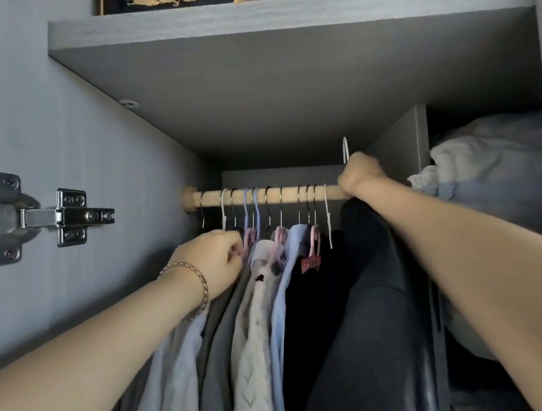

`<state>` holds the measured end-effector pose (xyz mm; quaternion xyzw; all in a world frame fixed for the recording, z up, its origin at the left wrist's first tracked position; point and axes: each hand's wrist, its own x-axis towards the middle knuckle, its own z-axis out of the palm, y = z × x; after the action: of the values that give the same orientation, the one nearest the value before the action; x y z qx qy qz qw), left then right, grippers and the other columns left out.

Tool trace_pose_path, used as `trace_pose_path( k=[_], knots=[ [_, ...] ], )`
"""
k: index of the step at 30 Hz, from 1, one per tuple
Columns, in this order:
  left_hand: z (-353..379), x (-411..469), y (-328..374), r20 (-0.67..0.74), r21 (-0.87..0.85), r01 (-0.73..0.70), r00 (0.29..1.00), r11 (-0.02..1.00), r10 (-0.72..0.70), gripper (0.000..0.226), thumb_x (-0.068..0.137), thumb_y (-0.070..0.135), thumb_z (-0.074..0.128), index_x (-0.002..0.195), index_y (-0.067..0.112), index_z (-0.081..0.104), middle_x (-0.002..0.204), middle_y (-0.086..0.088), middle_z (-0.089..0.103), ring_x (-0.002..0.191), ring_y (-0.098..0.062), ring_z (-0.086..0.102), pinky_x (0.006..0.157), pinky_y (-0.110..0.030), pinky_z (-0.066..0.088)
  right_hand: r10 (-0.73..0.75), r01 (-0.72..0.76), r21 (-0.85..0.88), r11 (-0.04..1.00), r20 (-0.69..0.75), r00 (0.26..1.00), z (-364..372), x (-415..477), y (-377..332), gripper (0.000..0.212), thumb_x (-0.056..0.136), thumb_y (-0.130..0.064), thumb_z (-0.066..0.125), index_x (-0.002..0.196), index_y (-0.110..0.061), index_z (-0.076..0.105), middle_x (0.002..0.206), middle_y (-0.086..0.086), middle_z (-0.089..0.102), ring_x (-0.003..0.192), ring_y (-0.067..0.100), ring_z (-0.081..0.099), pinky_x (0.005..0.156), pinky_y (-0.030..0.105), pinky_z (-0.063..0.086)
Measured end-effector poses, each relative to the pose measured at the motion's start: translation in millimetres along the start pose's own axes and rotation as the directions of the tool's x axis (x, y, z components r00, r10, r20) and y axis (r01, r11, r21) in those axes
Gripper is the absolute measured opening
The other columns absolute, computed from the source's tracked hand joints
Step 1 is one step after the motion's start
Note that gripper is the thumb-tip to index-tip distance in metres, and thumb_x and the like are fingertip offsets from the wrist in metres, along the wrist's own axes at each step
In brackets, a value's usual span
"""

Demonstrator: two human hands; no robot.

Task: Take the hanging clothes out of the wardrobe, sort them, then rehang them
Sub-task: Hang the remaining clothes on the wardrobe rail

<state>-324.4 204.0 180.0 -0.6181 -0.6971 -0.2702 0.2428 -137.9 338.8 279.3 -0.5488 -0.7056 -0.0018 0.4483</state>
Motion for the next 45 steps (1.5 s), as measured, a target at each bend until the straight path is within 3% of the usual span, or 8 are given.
trace_pose_path(
  k=[11, 18, 22, 25, 29, 33, 41, 45],
  knots=[
    [16, -22, -10, -0.072, -0.084, 0.118, 0.99, 0.989, -0.124, 0.018, 0.09, 0.014, 0.046, 0.093, 0.022, 0.061, 0.091, 0.009, 0.053, 0.078, -0.016, 0.055, 0.07, -0.029, 0.049, 0.177, -0.132, -0.204, 0.97, 0.22, 0.959, 75, -25, 51, 0.073, 0.094, -0.002, 0.042, 0.143, 0.012, -0.01, 0.147, 0.026, 0.031, 0.133, 0.036, 0.04, 0.104, 0.04, 0.038],
    [28, -39, -8, -0.108, -0.141, 0.129, 0.984, 0.982, -0.145, 0.021, 0.091, 0.013, 0.047, 0.106, 0.02, 0.06, 0.095, 0.013, 0.043, 0.081, -0.01, 0.047, 0.061, -0.022, 0.039, -0.037, 0.122, -0.458, 0.88, 0.191, 0.981, 63, -53, 72, 0.04, 0.093, 0.003, 0.036, 0.132, 0.002, 0.046, 0.135, 0.018, 0.05, 0.125, 0.033, 0.048, 0.099, 0.036, 0.042],
    [18, -44, -2, -0.116, -0.135, 0.136, 0.982, 0.981, -0.152, 0.019, 0.091, 0.012, 0.046, 0.102, 0.02, 0.06, 0.097, 0.011, 0.044, 0.081, -0.012, 0.049, 0.062, -0.023, 0.04, -0.048, 0.073, -0.312, 0.947, 0.087, 0.995, 56, -55, 58, 0.043, 0.093, -0.015, 0.047, 0.134, -0.004, 0.044, 0.138, 0.016, 0.036, 0.129, 0.032, 0.033, 0.103, 0.037, 0.036],
    [8, -45, 3, -0.155, -0.146, 0.147, 0.973, 0.978, -0.169, 0.017, 0.09, 0.012, 0.046, 0.098, 0.018, 0.06, 0.093, 0.008, 0.044, 0.073, -0.014, 0.047, 0.058, -0.023, 0.039, -0.28, 0.307, -0.202, 0.93, 0.151, 0.948, 63, -64, 28, 0.046, 0.097, -0.033, 0.039, 0.141, -0.018, 0.034, 0.144, 0.013, 0.029, 0.133, 0.033, 0.028, 0.106, 0.04, 0.03],
    [1, -54, 6, -0.139, -0.113, 0.088, 0.985, 0.99, -0.104, 0.018, 0.092, 0.013, 0.045, 0.102, 0.02, 0.058, 0.095, 0.009, 0.045, 0.07, -0.008, 0.042, 0.054, -0.017, 0.037, -0.028, 0.092, -0.118, 0.989, 0.457, 0.889, 84, -63, 16, 0.063, 0.096, -0.029, 0.038, 0.151, -0.023, 0.007, 0.149, 0.016, 0.028, 0.132, 0.036, 0.036, 0.107, 0.039, 0.036],
    [-2, -63, 5, -0.08, -0.14, 0.088, 0.992, 0.986, -0.1, 0.019, 0.091, 0.013, 0.046, 0.103, 0.022, 0.058, 0.093, 0.012, 0.047, 0.072, -0.006, 0.045, 0.067, -0.025, 0.046, 0.082, 0.026, -0.224, 0.974, 0.458, 0.885, 77, -60, 18, 0.064, 0.096, -0.018, 0.037, 0.151, -0.021, 0.003, 0.15, 0.012, 0.026, 0.136, 0.033, 0.029, 0.109, 0.041, 0.027],
    [-11, -70, -3, -0.023, -0.134, 0.11, 0.993, 0.985, -0.114, 0.015, 0.091, 0.014, 0.047, 0.092, 0.026, 0.055, 0.083, 0.016, 0.042, 0.079, -0.007, 0.052, 0.072, -0.024, 0.049, 0.283, -0.204, -0.281, 0.938, 0.279, 0.918, 83, -59, 25, 0.065, 0.098, -0.051, 0.024, 0.149, -0.012, 0.018, 0.151, 0.017, 0.022, 0.137, 0.037, 0.023, 0.11, 0.043, 0.026],
    [-9, -67, -11, 0.003, -0.095, 0.175, 0.984, 0.98, -0.175, 0.016, 0.093, 0.015, 0.044, 0.096, 0.024, 0.057, 0.079, 0.015, 0.044, 0.066, -0.003, 0.045, 0.059, -0.019, 0.04, -0.086, 0.107, -0.331, 0.938, 0.078, 0.993, 93, -82, 7, 0.049, 0.099, -0.036, 0.031, 0.137, -0.006, 0.038, 0.144, 0.021, 0.028, 0.135, 0.038, 0.02, 0.112, 0.048, 0.016]
  ],
)
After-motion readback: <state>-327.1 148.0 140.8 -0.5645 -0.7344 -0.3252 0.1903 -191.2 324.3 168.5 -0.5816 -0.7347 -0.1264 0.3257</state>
